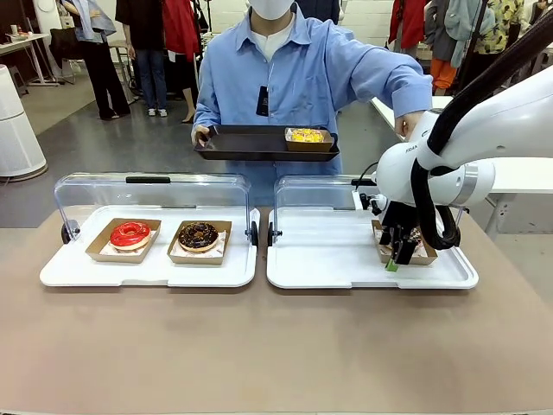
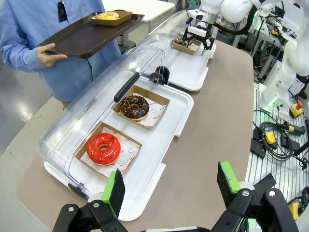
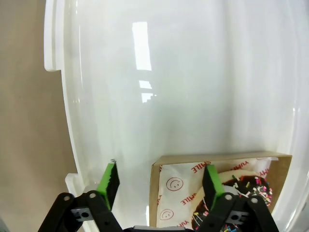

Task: Provide the desired donut to the person.
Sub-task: Pick up and lift the Paper togo box containing the Donut pointed at by the person.

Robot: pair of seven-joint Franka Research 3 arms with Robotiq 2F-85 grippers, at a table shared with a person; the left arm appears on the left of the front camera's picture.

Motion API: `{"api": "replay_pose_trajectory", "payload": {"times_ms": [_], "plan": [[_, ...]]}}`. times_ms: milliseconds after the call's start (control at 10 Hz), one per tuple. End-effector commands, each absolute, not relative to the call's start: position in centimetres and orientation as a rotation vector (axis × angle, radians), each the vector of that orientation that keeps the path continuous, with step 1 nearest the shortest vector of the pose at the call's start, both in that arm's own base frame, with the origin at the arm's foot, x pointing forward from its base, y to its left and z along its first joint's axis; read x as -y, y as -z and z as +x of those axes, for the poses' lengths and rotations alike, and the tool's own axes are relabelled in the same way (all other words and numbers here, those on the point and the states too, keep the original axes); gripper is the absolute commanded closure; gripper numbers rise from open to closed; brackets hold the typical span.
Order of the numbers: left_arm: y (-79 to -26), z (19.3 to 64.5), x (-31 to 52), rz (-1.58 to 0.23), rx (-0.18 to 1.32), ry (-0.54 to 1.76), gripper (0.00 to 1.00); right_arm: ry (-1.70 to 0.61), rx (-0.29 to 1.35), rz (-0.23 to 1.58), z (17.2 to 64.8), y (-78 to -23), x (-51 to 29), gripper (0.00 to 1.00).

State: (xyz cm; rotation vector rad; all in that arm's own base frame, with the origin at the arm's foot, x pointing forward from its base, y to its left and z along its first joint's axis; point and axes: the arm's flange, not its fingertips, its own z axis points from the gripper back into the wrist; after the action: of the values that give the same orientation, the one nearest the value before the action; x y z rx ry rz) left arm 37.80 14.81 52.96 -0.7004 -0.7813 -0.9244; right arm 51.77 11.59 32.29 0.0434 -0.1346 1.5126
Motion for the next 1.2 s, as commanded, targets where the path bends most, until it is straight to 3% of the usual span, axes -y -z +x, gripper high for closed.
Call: {"api": "replay_pose_trajectory", "payload": {"times_ms": [0,100,300,400,500,1100], "plan": [[-53.1,37.8,-14.9,-0.711,0.803,0.927,0.0,-1.489,0.116,0.028,52.5,-31.2,-11.8,0.67],[-53.1,37.8,-14.9,-0.711,0.803,0.927,0.0,-1.492,0.116,0.029,52.5,-31.1,-11.8,1.0],[-53.1,37.8,-14.9,-0.711,0.803,0.927,0.0,-1.492,0.113,0.031,52.5,-30.9,-11.8,1.0],[-53.1,37.8,-14.9,-0.711,0.803,0.927,0.0,-1.492,0.109,0.032,52.5,-30.7,-11.8,0.93],[-53.1,37.8,-14.9,-0.711,0.803,0.927,0.0,-1.491,0.106,0.034,52.5,-30.6,-11.8,1.0],[-53.1,37.8,-14.9,-0.711,0.803,0.927,0.0,-1.503,0.115,0.015,51.3,-31.7,-12.0,1.0]]}}
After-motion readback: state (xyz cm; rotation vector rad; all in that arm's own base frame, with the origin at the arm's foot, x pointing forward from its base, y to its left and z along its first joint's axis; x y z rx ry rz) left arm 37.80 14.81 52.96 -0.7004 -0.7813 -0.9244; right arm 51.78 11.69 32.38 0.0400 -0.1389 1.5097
